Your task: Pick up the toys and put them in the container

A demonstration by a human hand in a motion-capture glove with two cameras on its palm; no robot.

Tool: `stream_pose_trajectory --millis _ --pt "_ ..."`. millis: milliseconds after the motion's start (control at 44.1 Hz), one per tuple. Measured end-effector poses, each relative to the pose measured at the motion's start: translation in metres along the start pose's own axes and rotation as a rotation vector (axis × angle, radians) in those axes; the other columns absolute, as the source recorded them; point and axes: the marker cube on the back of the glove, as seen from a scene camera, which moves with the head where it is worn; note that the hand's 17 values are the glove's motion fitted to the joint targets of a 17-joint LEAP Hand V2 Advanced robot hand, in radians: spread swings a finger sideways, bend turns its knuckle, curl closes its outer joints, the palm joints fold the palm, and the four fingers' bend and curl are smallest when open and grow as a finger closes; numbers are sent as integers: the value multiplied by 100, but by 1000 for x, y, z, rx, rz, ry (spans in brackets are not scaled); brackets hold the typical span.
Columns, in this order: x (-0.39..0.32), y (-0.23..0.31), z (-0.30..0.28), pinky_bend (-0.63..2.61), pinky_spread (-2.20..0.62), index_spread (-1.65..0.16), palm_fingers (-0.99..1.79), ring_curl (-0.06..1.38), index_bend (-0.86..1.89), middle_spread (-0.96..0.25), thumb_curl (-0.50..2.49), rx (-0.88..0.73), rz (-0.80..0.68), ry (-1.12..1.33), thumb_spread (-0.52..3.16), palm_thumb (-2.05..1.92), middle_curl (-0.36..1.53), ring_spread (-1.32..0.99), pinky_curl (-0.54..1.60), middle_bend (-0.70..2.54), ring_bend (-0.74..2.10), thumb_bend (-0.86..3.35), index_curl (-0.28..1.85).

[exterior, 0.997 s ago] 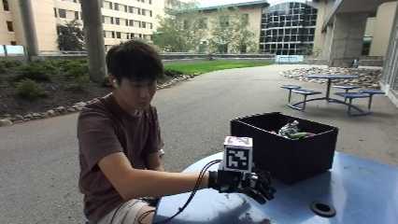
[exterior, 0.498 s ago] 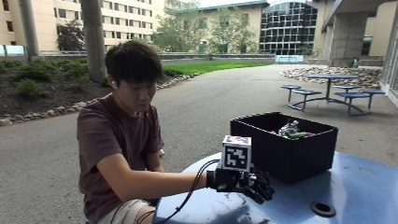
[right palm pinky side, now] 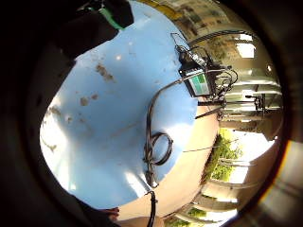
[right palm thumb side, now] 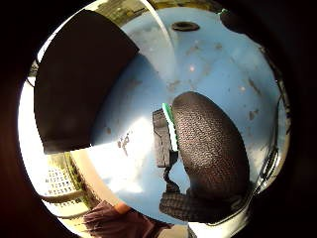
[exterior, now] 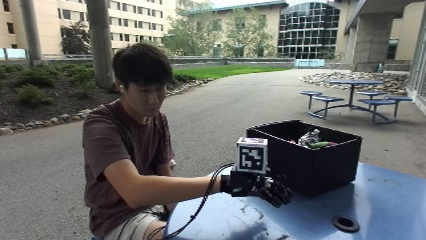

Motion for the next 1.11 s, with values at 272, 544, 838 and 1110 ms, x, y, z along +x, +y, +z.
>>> stream_pose_trajectory --millis 272,544,838,1110 --pt "-2 0 -11 71 -1 -25 14 43 18 -22 27 -2 -6 37 154 9 48 -19 35 26 66 1 50" --pt "-8 0 -18 72 0 -25 11 43 18 -21 26 -7 -4 -27 153 3 48 -17 35 26 63 -1 49" --pt "-4 0 -16 72 0 -25 10 43 18 -21 26 -14 12 36 153 1 48 -16 35 25 63 -1 49" --pt "-7 0 -15 72 0 -26 9 42 18 -20 27 -21 2 49 152 0 48 -15 35 24 62 0 48"
